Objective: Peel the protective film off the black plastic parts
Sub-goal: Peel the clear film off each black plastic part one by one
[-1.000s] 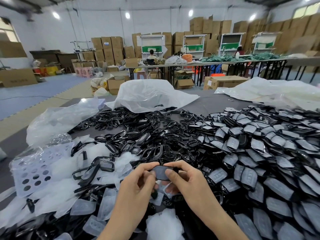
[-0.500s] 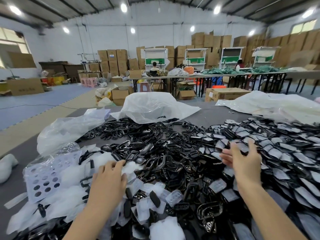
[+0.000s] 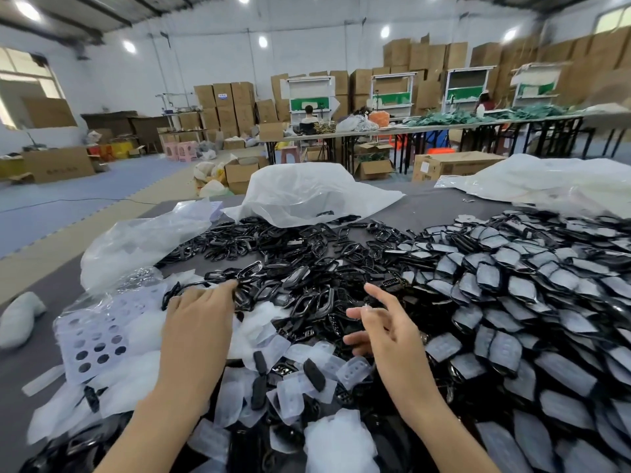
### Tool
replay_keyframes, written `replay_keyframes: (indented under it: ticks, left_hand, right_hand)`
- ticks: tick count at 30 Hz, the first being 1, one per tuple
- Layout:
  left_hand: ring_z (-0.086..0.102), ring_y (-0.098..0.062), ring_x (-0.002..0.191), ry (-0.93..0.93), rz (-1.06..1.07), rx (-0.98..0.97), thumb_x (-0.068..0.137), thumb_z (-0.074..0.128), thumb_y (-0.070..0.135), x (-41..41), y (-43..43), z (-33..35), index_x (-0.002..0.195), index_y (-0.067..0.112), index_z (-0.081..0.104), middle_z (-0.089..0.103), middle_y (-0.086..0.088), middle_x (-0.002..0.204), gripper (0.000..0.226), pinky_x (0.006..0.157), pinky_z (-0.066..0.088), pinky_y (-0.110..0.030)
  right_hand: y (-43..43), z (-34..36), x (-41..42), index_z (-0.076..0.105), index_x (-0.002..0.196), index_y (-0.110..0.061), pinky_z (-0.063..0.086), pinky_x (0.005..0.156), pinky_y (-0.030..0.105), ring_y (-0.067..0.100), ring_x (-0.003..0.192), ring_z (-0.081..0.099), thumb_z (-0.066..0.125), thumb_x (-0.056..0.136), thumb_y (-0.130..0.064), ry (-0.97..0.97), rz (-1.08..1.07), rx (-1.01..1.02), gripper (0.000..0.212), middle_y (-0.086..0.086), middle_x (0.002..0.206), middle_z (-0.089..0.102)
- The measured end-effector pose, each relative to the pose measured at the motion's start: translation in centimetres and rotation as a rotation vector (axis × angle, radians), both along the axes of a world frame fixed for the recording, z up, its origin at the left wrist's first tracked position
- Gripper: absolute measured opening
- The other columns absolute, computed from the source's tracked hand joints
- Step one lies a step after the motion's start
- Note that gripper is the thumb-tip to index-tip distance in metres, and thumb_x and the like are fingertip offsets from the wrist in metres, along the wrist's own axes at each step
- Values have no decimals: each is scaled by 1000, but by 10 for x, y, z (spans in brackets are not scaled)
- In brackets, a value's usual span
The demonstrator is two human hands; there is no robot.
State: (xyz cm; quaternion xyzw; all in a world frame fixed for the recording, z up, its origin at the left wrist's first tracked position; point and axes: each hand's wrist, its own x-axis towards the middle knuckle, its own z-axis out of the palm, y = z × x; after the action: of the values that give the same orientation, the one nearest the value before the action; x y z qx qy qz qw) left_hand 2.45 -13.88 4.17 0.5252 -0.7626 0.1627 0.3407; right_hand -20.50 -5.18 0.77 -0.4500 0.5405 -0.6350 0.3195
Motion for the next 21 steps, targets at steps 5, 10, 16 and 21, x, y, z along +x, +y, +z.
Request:
replay_keyframes:
  ticks: [5,10,16,21]
  left_hand:
    - [59,2,58,572,-443,348,98,55,23,-61,39,-3,104,46,64,67,23,73,26,52,42,-10]
    - [66,-6,68,829,-568,559,97,60,16,-91,51,-23,100,40,67,73,9,78,25,65,54,-21]
    - [62,-1,81,587,-471,477,98,55,29,-70,41,-40,115,36,62,65,22,89,20,67,47,-11]
    - [45,-8,111,-94,-377,491,97,47,50,-55,41,-52,133,35,52,44,19,110,40,96,37,-25]
  right_hand:
    - [-2,-2,9,61,130,-33,58,67,26,23,87,75,67,87,-46,-196,217,8,45,-5,109,74]
    - [2,-5,5,74,103,-35,52,51,24,16,60,68,67,96,-24,-23,140,-17,15,0,87,77]
    - [-1,-12,-5,75,92,-39,42,37,18,9,39,54,69,94,-29,-51,21,15,11,-2,77,72]
    - [-4,-13,-9,77,99,-37,41,40,20,11,47,54,69,93,-29,-207,39,5,13,-5,60,59]
